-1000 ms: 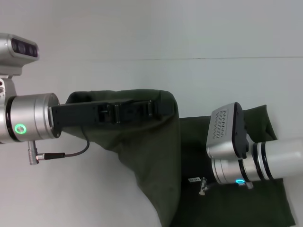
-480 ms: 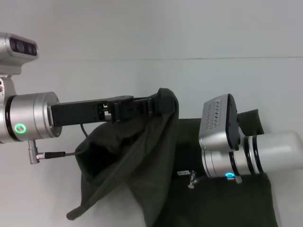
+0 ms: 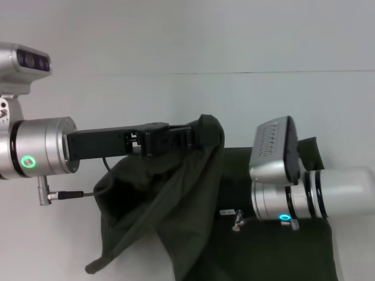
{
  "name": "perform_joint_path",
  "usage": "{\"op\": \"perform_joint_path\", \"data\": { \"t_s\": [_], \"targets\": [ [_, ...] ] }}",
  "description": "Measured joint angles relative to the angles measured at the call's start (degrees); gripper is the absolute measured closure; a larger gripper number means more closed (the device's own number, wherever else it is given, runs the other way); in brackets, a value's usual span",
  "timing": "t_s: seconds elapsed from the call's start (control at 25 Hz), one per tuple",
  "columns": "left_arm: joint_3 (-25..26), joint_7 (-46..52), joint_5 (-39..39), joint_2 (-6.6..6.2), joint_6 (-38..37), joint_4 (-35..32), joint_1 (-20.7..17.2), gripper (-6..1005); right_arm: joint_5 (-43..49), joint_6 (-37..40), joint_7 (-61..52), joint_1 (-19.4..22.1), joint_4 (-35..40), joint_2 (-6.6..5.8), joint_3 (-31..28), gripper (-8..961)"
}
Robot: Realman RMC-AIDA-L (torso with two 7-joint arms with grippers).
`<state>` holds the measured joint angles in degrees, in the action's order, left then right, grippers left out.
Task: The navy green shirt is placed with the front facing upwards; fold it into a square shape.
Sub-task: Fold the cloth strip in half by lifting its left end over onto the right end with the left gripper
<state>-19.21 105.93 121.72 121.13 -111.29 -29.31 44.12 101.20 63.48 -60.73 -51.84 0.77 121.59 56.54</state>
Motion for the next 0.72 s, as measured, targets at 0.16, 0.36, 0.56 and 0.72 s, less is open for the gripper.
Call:
{"op": "perform_joint_path", "data": {
  "t_s": [0.16, 0.36, 0.56, 0.72],
  "targets": [
    [-0.32, -0.22, 0.0, 0.37, 0.11, 0.04, 0.0, 960, -0.04, -0.31, -0.25, 1.96, 0.22, -0.4, -3.68, 810],
    [-0.42, -0.29, 0.0, 0.41, 0.12, 0.04, -0.06, 959, -0.04, -0.58, -1.17, 3.62, 0.68, -0.9, -5.59, 802],
    [-0.68, -0.42, 0.03, 0.53, 0.12, 0.04, -0.17, 959, -0.14, 0.72, -1.42, 6.59, 2.6, -1.12, -7.48, 699],
    [-1.83, -0.46, 0.01, 0.79, 0.11, 0.04, -0.23, 959, -2.1, 2.03, -1.44, 9.45, 4.09, -1.26, -9.35, 597]
  ]
}}
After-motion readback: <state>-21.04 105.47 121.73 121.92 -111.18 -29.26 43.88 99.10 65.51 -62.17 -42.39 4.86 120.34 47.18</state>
